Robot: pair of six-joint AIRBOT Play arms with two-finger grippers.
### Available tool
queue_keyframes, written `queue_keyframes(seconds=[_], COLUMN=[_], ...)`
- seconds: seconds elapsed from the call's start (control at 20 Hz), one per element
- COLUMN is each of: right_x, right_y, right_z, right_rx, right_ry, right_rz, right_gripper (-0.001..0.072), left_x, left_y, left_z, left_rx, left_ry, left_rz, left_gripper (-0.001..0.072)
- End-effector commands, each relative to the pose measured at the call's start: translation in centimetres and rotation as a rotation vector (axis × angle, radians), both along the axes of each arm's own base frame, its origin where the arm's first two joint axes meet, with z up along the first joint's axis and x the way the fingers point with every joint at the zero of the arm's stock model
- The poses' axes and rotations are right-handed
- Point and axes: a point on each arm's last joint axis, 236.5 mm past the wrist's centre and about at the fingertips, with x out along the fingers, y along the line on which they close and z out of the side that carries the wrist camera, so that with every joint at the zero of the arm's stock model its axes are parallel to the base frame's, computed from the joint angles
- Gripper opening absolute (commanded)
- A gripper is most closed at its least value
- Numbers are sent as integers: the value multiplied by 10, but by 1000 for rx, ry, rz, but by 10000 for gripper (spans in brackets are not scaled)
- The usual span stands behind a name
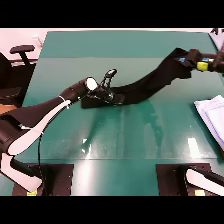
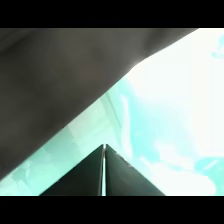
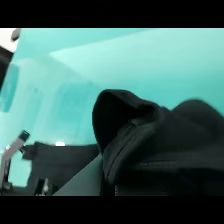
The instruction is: Fold the shirts.
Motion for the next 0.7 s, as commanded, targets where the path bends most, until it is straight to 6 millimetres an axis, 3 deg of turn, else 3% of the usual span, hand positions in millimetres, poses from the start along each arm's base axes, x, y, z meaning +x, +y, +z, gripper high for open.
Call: queue_keyframes(seconds=[0.0, 0.1, 0.25, 0.5, 0.65], right_x=[-17, -20, -16, 3, 25], right_y=[-49, -54, -28, 66, 130], right_z=[7, 6, 9, 8, -4], right_rx=[-10, -4, -7, 9, 23], right_ry=[-1, 10, -8, -22, -2], right_rz=[-85, -86, -40, 133, 240], right_gripper=[20, 20, 20, 20, 20], left_x=[-2, -3, -3, -2, 11], left_y=[0, 0, 0, 5, 25], left_z=[0, 0, 0, 1, 5], left_rx=[-1, 1, 0, 8, 30], left_ry=[10, 14, 12, 20, 51], left_rz=[-3, -6, -6, -16, 32], left_gripper=[21, 21, 21, 22, 21])
